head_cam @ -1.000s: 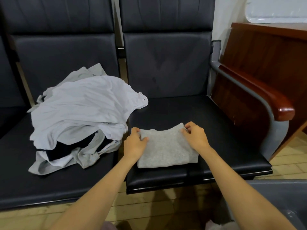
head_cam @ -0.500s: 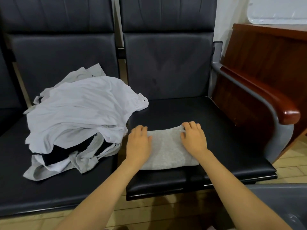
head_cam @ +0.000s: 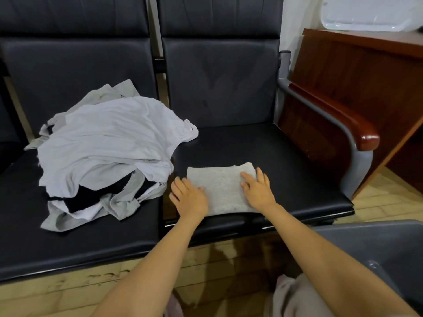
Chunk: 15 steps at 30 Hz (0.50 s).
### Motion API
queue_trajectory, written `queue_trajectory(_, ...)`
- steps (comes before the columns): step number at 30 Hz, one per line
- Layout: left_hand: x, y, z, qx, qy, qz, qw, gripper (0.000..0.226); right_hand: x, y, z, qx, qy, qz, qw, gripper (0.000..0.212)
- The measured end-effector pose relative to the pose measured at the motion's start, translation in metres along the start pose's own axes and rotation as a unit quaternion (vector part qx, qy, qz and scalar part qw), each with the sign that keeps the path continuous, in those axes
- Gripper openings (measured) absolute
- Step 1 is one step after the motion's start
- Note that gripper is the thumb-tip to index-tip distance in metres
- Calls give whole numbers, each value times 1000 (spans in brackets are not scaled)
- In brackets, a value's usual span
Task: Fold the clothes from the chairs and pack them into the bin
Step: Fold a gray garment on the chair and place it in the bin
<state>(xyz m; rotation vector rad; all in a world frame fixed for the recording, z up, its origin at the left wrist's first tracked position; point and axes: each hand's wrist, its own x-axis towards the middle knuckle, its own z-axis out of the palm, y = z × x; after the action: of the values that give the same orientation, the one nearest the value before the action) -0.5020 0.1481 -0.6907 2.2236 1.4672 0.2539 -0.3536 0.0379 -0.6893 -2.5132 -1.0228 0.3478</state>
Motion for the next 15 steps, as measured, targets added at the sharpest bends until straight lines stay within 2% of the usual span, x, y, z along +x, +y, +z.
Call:
queue_trajectory(2, -11, 1, -7, -16, -18, -49, 999, 66, -14, 0, -2, -59, 27, 20, 998, 43)
queue_trajectory(4, -23, 4, -13, -12, -24, -38, 999, 61, -29, -4, -3, -118, 50, 22, 991, 41)
queue_trajectory(8, -52, 14, -14, -73, -37, 34, 996, 46, -62, 2, -18, -88, 49, 33, 994, 40)
queue_trajectory(12, -83, 55, -19, -219, -97, 135, 962, 39, -89, 39, -64, -24, 83, 44, 995, 39)
queue_trajectory(15, -107, 110, -11, -232, -130, 218, 939, 37, -110, 89, -98, 3, 137, 66, 988, 36)
